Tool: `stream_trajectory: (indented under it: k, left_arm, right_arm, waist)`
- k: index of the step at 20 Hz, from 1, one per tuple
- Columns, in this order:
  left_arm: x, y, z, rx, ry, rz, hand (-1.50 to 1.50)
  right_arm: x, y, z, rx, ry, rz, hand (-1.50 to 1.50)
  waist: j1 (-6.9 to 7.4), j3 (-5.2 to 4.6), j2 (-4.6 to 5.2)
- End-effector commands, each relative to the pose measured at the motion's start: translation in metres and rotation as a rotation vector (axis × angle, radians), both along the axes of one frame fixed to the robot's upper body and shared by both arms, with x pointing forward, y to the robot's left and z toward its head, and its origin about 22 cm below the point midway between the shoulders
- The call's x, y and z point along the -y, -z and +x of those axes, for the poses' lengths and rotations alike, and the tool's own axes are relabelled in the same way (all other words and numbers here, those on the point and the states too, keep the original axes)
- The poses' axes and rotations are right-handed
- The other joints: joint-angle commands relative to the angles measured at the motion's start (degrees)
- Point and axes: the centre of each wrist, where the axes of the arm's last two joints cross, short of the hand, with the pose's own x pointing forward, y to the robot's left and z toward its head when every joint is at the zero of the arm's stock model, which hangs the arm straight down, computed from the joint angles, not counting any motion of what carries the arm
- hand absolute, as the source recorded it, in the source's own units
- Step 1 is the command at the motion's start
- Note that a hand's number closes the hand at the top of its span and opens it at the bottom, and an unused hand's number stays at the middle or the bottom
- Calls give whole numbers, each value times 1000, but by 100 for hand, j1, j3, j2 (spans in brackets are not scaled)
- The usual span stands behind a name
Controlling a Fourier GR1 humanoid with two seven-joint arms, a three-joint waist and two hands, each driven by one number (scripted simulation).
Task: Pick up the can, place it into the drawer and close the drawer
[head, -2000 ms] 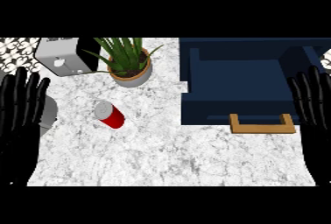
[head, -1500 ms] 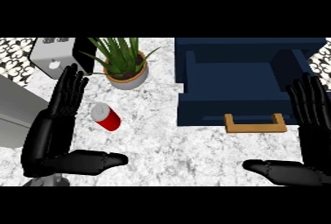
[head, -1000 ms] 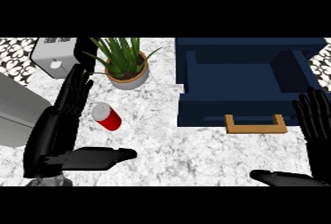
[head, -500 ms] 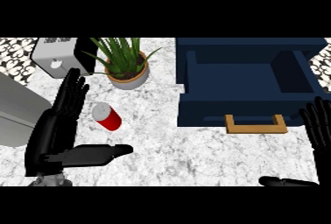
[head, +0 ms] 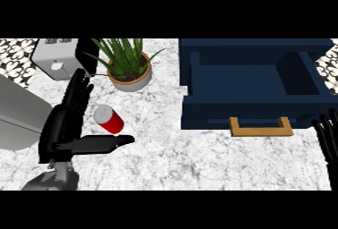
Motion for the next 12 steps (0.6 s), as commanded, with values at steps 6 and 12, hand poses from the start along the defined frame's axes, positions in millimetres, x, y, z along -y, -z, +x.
stream_trajectory:
  k: [6, 12]
  left_arm:
    - [1, 32, 15, -13, -27, 1, -150]
    - [-20, 71, 14, -52, -25, -6, -150]
  right_arm:
    - [17, 20, 19, -3, -13, -2, -150]
    - [20, 10, 4, 12, -2, -18, -150]
  waist:
    - [15, 1, 2]
    - [7, 0, 0]
